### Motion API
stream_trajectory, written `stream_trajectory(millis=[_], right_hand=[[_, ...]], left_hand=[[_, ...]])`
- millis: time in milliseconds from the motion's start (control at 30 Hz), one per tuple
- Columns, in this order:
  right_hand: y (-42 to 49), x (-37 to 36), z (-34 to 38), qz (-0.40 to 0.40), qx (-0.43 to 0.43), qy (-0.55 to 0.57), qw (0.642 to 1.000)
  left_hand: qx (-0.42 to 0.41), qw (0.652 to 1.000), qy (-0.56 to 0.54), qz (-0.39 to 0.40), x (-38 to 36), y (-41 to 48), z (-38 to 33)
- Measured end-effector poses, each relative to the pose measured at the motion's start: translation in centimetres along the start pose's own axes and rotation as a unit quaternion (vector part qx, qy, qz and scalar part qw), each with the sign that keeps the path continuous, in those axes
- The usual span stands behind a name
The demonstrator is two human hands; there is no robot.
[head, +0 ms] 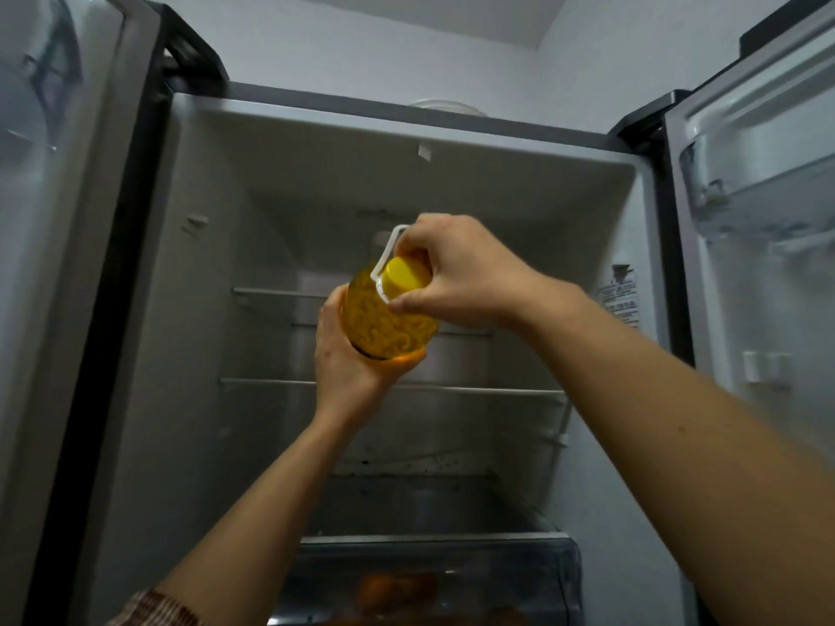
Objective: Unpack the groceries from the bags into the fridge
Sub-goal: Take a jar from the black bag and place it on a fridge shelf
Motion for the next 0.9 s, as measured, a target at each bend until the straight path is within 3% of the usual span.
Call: stream_trajectory(millis=[133, 267, 400, 533, 700, 900], right_hand=[[0.8, -3.2, -1.3, 0.000, -0.028, 0.037, 0.999], [1.2, -8.1, -2.6, 0.036, -0.049, -0.001, 0.998], [0.4, -13.0, -4.4, 0.034, -0.088, 0.025, 0.995], [0.9, -16.9, -6.5, 0.042, -0.133, 0.049, 0.989], [3.5, -21.2, -8.0, 0.084, -0.133, 0.026, 0.987], [4.5, -25.2, -9.8, 0.094, -0.210, 0.067, 0.971]], left_hand=[[0.024, 0.998, -0.005, 0.055, -0.6, 0.6, 3.1], [0.062, 0.987, 0.051, 0.143, -1.0, 1.0, 7.1], [0.143, 0.961, 0.068, 0.227, -0.9, 1.8, 10.7], [0.173, 0.924, 0.125, 0.317, -0.9, 3.0, 13.7], [0.197, 0.907, 0.160, 0.336, -2.2, 3.6, 17.3], [0.198, 0.888, 0.236, 0.343, -2.4, 3.3, 18.9]])
Point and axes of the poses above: each hand's wrist, its own y-axis towards the middle knuckle, its own x-axis out of the back of the hand, z = x × y, the point moved 10 cm from there along y, towards the middle knuckle, and after that the axes turned 9 degrees about -x, right-handed, at the moved point
